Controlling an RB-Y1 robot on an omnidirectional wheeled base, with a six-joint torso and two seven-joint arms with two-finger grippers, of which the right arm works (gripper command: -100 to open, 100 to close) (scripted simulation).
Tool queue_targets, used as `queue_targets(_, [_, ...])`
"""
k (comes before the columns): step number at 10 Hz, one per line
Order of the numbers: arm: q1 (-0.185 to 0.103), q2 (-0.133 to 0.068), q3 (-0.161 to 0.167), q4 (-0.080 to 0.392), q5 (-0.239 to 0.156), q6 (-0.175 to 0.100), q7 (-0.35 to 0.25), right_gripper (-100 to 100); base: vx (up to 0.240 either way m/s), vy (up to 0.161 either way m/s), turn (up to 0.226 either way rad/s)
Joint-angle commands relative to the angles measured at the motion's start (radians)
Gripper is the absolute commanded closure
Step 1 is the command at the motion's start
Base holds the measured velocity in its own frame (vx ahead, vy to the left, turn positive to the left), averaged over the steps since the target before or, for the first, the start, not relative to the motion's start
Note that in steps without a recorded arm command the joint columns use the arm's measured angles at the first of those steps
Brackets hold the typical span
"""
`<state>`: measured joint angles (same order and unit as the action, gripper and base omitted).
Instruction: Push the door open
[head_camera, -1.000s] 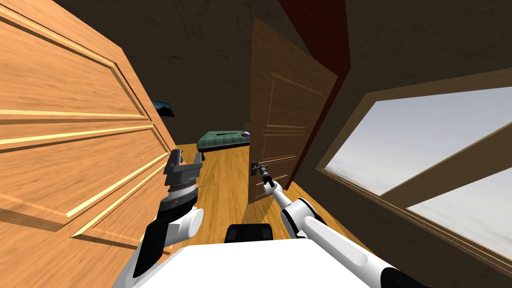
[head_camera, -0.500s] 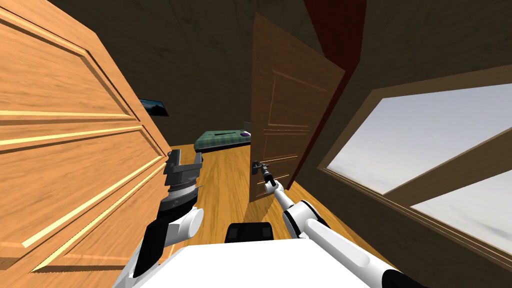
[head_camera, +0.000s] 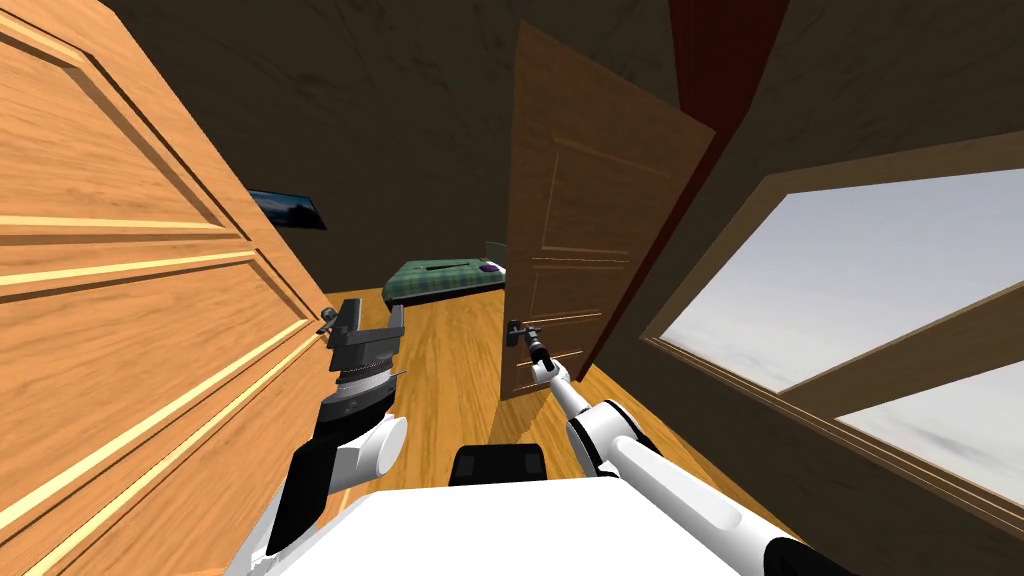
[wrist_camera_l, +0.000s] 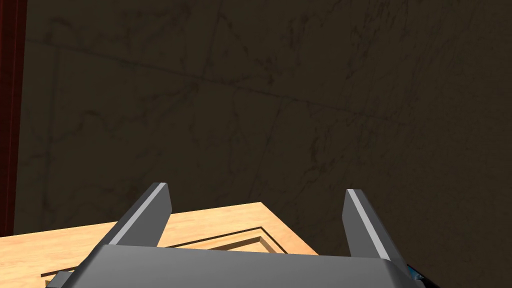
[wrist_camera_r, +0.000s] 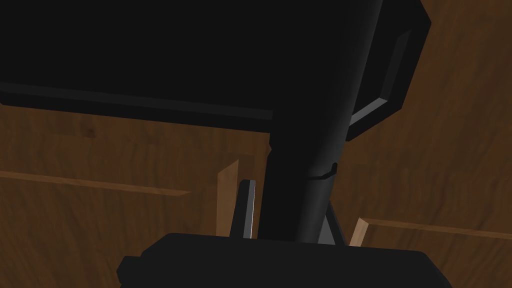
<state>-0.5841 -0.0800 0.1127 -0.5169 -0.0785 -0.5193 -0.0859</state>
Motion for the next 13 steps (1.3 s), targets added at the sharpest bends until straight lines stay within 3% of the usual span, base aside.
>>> queue_targets(1, [-0.015,-0.007,-0.009,0.038,-0.002,-0.022,0.004,100,0.014,-0.007,0.017])
queue_targets(2, [-0.013,-0.012,-0.029,0.038,-0.010,-0.021,0.013,100,0.095,0.104,-0.053])
queue_targets(7, [-0.009,-0.019,-0.073,0.040,-0.026,-0.018,0.034,100,0.130,0.157,-0.077])
queue_targets(9, [-0.009,-0.019,-0.073,0.040,-0.026,-0.018,0.034,100,0.071,0.057,-0.020])
queue_targets(13, [-0.006,-0.019,-0.113,0.042,-0.041,-0.015,0.052,100,0.116,0.141,-0.074])
